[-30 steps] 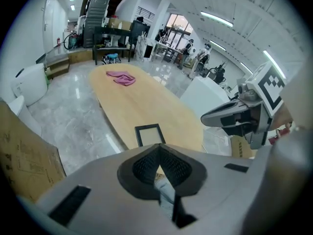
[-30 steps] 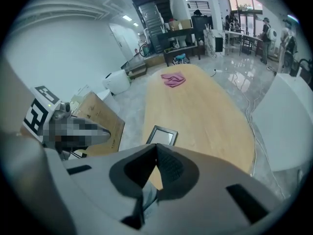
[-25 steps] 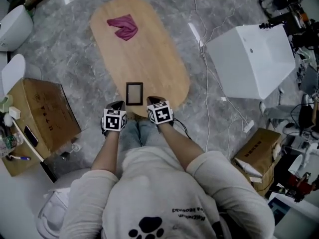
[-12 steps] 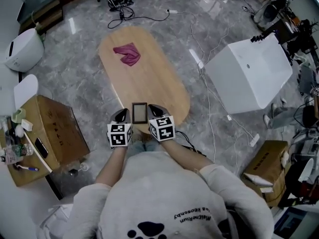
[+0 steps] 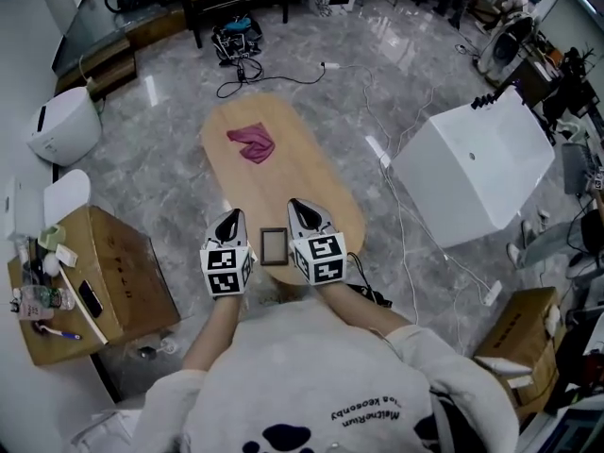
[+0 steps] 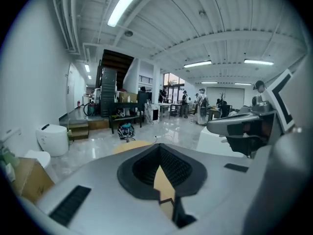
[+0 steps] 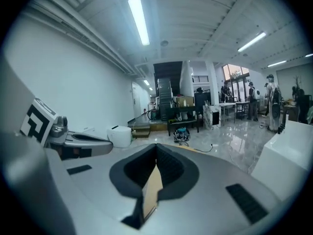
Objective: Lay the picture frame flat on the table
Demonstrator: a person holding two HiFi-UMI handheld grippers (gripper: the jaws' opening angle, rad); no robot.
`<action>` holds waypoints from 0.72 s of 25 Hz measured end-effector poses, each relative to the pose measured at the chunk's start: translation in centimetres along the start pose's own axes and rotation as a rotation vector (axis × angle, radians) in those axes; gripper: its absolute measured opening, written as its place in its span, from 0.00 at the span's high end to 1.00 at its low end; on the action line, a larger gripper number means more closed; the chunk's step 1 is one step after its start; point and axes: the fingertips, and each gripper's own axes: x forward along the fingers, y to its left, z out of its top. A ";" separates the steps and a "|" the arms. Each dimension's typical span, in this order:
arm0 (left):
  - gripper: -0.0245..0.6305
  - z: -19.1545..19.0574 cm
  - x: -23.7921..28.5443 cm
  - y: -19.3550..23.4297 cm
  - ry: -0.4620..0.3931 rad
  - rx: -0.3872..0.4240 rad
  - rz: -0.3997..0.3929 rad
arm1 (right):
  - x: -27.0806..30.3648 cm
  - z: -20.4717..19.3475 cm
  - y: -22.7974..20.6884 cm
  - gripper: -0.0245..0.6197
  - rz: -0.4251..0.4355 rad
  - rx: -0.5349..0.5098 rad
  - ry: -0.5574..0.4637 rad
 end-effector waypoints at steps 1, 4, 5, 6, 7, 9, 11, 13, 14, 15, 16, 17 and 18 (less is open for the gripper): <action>0.95 1.0 -0.3 0.1 -0.016 0.002 0.007 | -0.3 0.9 0.0 0.95 0.001 -0.008 -0.017; 0.95 3.9 -1.4 0.3 -0.071 0.006 0.026 | -1.1 3.6 0.1 0.95 0.008 -0.025 -0.069; 0.95 4.9 -1.8 0.3 -0.091 0.008 0.030 | -1.3 4.5 0.2 0.95 0.013 -0.030 -0.086; 0.95 5.9 -2.1 0.4 -0.111 0.010 0.033 | -1.4 5.2 0.2 0.95 0.018 -0.033 -0.101; 0.95 6.8 -2.5 0.4 -0.130 0.013 0.035 | -1.5 6.0 0.1 0.95 0.020 -0.034 -0.114; 0.95 8.6 -3.3 0.3 -0.167 0.020 0.038 | -1.9 7.4 -0.1 0.95 0.017 -0.038 -0.141; 0.95 10.2 -4.0 0.3 -0.198 0.029 0.040 | -2.4 9.1 -0.2 0.95 0.012 -0.054 -0.173; 0.95 11.6 -4.4 0.2 -0.219 0.035 0.039 | -2.8 10.7 -0.2 0.95 0.010 -0.077 -0.196; 0.95 12.2 -4.6 0.1 -0.224 0.037 0.039 | -3.0 11.3 -0.2 0.95 0.009 -0.089 -0.205; 0.95 12.7 -4.8 -0.1 -0.227 0.040 0.039 | -3.2 11.9 -0.3 0.95 0.007 -0.098 -0.213; 0.95 13.2 -4.9 -0.3 -0.229 0.046 0.039 | -3.5 12.5 -0.3 0.95 0.006 -0.103 -0.223; 0.95 13.7 -5.1 -0.6 -0.233 0.054 0.041 | -3.7 13.1 -0.3 0.95 0.006 -0.104 -0.235; 0.95 14.1 -5.3 -0.8 -0.240 0.064 0.043 | -4.0 13.6 -0.3 0.95 0.005 -0.102 -0.246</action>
